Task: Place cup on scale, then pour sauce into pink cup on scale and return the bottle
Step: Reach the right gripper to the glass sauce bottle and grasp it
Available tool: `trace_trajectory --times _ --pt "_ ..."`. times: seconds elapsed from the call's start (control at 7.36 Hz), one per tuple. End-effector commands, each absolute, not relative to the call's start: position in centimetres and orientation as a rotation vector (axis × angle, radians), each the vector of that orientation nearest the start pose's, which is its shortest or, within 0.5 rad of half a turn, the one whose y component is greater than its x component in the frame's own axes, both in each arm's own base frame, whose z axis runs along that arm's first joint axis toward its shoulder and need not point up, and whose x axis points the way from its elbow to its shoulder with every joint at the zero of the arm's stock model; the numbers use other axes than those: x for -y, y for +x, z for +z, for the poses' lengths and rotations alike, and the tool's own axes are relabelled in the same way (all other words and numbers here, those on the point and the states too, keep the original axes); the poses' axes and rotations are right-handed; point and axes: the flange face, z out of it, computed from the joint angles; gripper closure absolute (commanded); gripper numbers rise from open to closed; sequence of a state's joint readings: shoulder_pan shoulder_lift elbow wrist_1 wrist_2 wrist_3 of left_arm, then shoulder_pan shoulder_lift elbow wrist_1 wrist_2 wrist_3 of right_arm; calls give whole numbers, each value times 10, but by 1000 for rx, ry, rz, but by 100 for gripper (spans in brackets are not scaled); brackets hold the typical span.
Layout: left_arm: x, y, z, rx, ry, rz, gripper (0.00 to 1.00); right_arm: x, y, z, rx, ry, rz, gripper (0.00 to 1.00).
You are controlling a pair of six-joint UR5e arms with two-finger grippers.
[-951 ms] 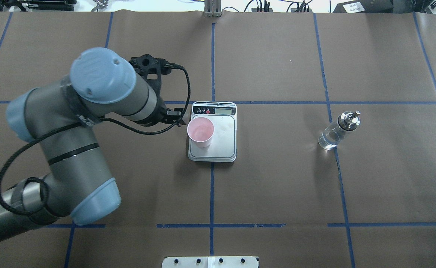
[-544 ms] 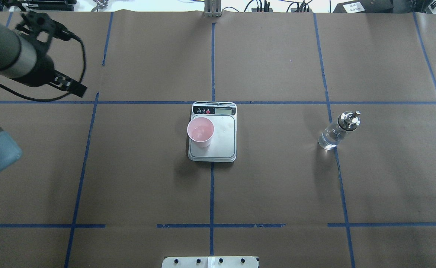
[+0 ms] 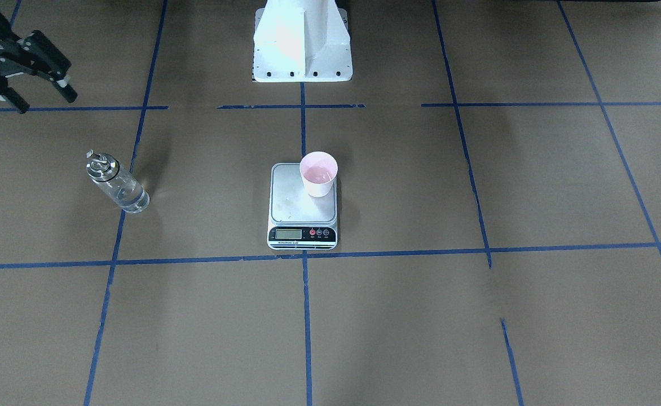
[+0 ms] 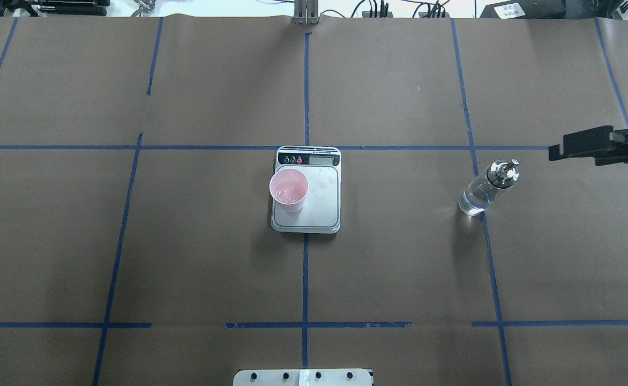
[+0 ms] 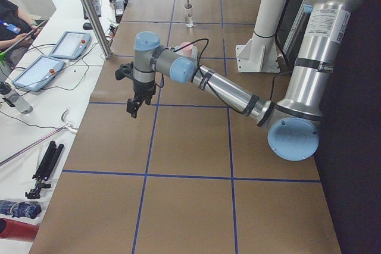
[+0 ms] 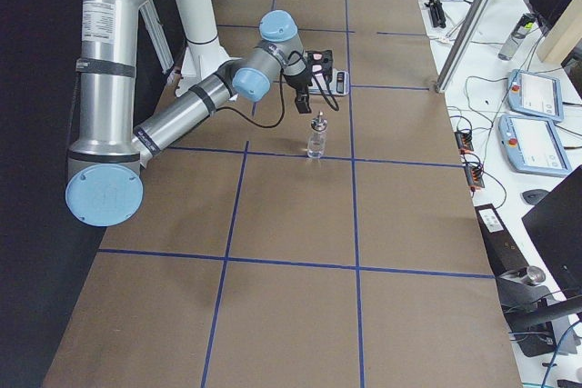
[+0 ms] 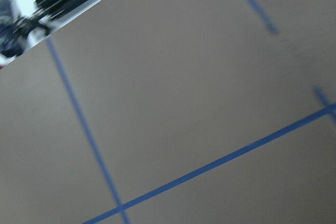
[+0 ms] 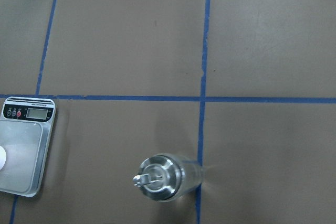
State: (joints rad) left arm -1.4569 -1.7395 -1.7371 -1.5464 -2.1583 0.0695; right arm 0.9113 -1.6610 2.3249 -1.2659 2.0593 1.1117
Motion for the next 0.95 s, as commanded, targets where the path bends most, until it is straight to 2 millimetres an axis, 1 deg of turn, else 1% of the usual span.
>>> trace_trajectory --times 0.0,0.14,0.27,0.41,0.54,0.68,0.82 --pt "554 -37 544 -614 255 220 0 325 -230 307 950 326 231 0" --pt "552 -38 549 -614 245 218 0 317 -249 314 901 394 226 0" --pt "538 -37 561 -622 225 214 0 307 -264 320 866 434 220 0" --pt "538 -37 562 -622 223 213 0 296 -292 334 825 473 235 0" --pt "538 -36 561 -624 223 215 0 293 -320 351 812 548 258 0" --pt "538 -36 561 -625 224 214 0 297 -327 368 842 587 277 0" --pt "538 -34 559 -647 223 215 0 302 -332 385 818 615 291 0"
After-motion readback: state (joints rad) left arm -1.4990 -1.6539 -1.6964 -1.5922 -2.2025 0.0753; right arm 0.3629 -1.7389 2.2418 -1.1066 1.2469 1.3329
